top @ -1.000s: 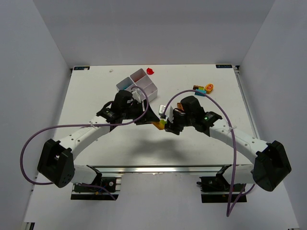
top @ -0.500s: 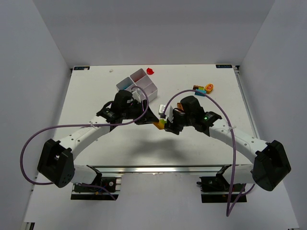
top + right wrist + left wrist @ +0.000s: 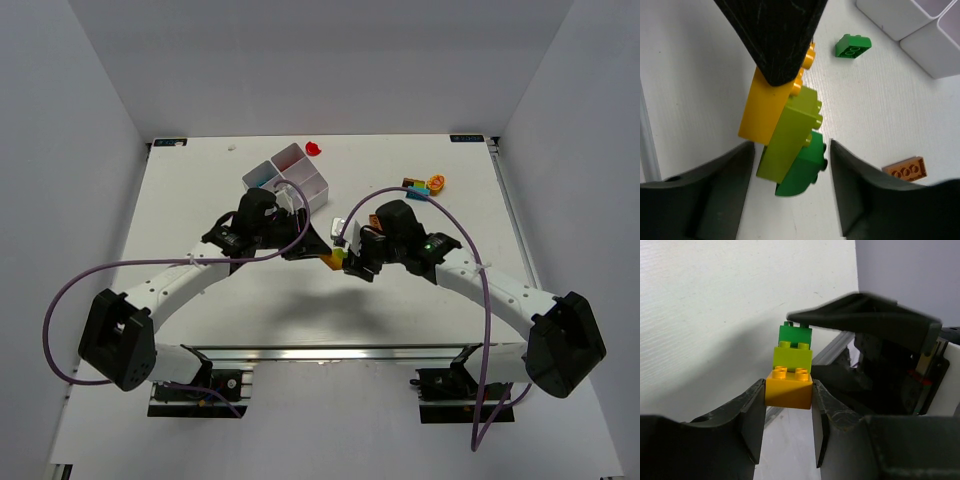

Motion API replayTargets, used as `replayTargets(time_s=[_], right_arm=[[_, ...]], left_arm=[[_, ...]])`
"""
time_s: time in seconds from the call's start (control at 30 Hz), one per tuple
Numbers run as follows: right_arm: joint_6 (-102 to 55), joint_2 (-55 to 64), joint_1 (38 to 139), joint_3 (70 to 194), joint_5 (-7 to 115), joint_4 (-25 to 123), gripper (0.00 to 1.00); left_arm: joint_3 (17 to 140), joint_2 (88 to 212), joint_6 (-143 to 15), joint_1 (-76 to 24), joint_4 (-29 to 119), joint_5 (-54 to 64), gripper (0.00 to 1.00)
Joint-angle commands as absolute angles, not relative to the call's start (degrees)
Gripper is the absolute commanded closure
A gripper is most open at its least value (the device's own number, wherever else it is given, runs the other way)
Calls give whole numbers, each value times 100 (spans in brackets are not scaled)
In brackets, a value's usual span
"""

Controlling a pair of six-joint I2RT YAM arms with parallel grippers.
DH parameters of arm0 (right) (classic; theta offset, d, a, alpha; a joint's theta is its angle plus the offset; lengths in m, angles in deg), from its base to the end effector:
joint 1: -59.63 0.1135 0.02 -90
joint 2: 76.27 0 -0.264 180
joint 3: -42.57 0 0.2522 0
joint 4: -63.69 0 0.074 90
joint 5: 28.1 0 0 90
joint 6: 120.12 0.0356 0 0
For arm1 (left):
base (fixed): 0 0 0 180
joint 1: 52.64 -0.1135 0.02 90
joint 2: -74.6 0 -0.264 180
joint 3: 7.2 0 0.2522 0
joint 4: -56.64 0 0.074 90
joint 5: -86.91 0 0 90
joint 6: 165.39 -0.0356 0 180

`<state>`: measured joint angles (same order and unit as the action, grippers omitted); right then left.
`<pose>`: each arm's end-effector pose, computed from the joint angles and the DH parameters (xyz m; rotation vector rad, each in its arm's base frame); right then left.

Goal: Sort the legos into containers by color

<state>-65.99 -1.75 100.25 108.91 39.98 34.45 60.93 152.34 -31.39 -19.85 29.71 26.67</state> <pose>0.2070 0.1951 0.2670 -1.5263 1.5966 0.4705 0.2400 -0.1756 0.2669 0.0857 2.4352 -1.2584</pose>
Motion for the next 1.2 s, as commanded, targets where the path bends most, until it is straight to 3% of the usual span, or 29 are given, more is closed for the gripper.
replayTargets(time_s=[0.0, 0.07, 0.1, 0.13, 0.43, 0.7, 0.77, 0.87, 0.9, 0.97, 1.07, 1.17], right_arm=[[-6536, -244, 10067, 10792, 4001, 3859, 30], [-6518, -297, 10059, 10705, 4062, 3921, 23], [-6457, -315, 10067, 10687, 4089, 3982, 12], [-6422, -350, 10067, 10669, 4124, 4000, 10], [-6387, -1208, 9989, 10336, 4519, 4228, 11], [-5948, -2775, 9786, 9307, 5398, 5406, 12], [-5728, -2890, 9743, 9219, 5591, 5433, 18], [-5429, -3030, 9594, 9123, 5496, 5432, 51], [-5342, -3057, 9567, 9087, 5478, 5441, 72], [-5288, -3136, 9514, 9026, 5469, 5459, 86], [-5209, -3189, 9461, 8938, 5469, 5494, 91], [-5112, -3198, 9426, 8859, 5452, 5556, 91]], left_arm=[[6158, 15230, -2987, -1942, 3268, 2943, 94], [6202, 15239, -3013, -1942, 3207, 2890, 96], [6289, 15248, -3048, -1942, 3163, 2786, 100], [6342, 15256, -3092, -1942, 3023, 2698, 100], [7816, 15537, -3742, -1942, 1899, 1241, 100], [9934, 17036, -4304, -2091, 1616, -721, 100], [10523, 17495, -4349, -2258, 1554, -967, 100], [11701, 18401, -4480, -2504, 1545, -1222, 100], [12261, 18620, -4550, -2566, 1545, -1310, 100], [12835, 19271, -4665, -2724, 1537, -1451, 100], [13654, 19931, -4858, -2882, 1703, -1715, 100], [13542, 20125, -5139, -2953, 2457, -2022, 100]])
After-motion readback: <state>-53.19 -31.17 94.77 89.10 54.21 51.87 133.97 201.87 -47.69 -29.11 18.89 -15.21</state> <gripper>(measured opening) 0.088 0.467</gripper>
